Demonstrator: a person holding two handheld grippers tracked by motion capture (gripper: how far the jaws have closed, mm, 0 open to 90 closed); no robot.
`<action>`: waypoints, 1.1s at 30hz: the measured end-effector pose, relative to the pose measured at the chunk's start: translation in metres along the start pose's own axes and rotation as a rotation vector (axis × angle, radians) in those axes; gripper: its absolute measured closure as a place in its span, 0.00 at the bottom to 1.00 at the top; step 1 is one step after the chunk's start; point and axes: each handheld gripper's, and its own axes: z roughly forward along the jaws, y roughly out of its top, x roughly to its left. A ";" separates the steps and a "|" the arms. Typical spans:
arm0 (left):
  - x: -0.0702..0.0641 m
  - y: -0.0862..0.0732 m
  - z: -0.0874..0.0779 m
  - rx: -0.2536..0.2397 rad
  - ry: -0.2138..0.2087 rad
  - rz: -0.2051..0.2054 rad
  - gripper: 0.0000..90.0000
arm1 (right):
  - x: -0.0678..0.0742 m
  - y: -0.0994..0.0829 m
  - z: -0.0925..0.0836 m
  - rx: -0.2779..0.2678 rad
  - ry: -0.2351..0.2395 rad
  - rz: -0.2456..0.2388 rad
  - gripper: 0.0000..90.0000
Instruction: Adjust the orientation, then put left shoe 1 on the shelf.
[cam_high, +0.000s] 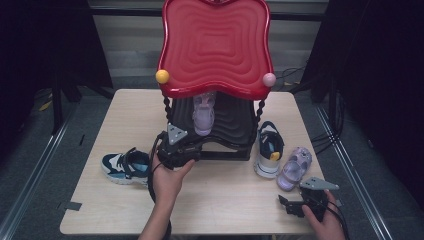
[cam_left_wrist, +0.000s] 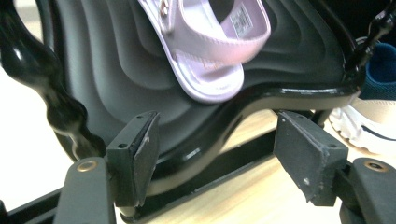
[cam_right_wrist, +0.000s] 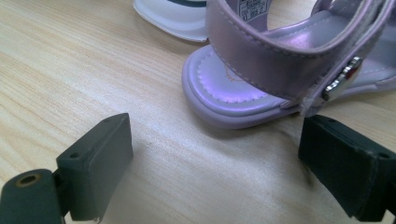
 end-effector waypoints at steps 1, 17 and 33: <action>-0.001 -0.002 0.000 0.000 -0.004 -0.004 0.34 | 0.000 0.000 0.000 0.000 0.000 0.003 0.11; -0.014 -0.032 0.002 0.086 -0.097 0.036 0.30 | 0.000 0.000 0.000 0.000 0.004 0.003 0.10; -0.030 -0.073 0.004 0.193 -0.208 0.117 0.28 | 0.000 0.000 0.000 0.000 0.003 -0.001 0.11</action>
